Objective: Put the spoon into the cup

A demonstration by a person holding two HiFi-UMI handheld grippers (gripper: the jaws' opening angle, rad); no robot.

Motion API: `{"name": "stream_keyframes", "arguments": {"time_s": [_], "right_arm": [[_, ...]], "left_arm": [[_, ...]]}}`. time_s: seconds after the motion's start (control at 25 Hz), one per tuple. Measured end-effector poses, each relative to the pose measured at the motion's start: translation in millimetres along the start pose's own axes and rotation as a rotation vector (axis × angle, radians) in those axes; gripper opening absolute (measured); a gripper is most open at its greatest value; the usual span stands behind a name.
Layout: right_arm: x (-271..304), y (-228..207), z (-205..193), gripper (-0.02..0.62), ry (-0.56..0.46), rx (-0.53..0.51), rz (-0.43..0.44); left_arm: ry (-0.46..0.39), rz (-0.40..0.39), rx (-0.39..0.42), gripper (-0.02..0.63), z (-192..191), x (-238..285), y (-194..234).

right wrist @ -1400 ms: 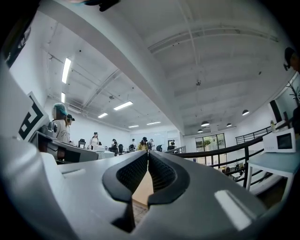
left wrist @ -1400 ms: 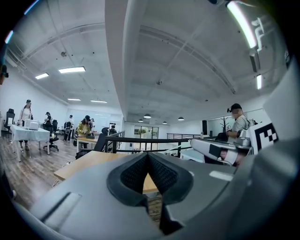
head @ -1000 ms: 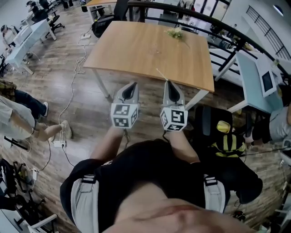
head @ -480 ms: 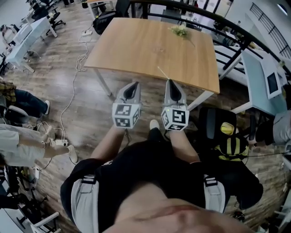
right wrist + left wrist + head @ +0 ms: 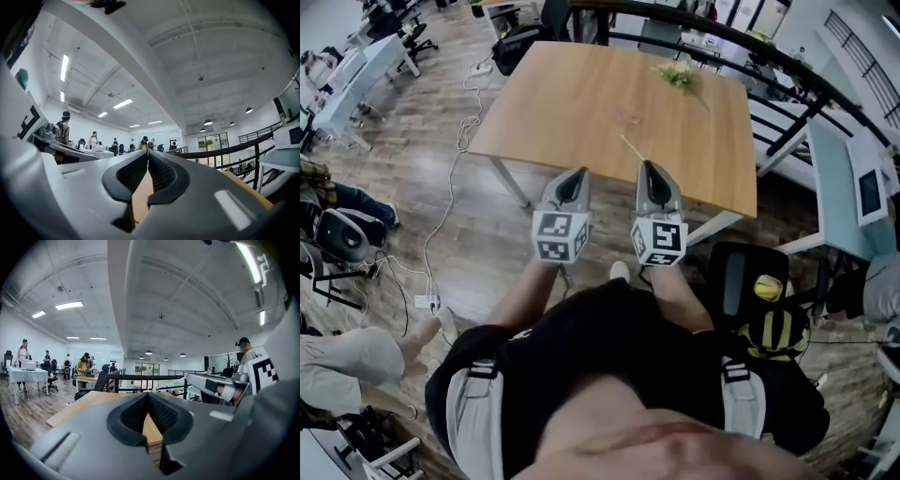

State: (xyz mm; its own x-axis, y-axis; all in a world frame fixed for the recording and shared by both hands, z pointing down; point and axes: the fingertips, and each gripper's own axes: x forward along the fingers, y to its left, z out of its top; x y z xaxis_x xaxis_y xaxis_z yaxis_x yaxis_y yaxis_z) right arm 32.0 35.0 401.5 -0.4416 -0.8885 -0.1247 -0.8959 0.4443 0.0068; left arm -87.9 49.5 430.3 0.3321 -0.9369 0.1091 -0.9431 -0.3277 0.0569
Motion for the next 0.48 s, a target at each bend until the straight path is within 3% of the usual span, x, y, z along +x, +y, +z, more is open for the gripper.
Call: {"name": "stream_keyframes", "arguments": {"time_s": [0.48], "right_arm": [[75.6,-64.9,-11.1,0.008,0.018,0.024,0.049]], "left_arm": [[0.006,0.050,-0.005,0.011,10.8,91.7,3.2]]}}
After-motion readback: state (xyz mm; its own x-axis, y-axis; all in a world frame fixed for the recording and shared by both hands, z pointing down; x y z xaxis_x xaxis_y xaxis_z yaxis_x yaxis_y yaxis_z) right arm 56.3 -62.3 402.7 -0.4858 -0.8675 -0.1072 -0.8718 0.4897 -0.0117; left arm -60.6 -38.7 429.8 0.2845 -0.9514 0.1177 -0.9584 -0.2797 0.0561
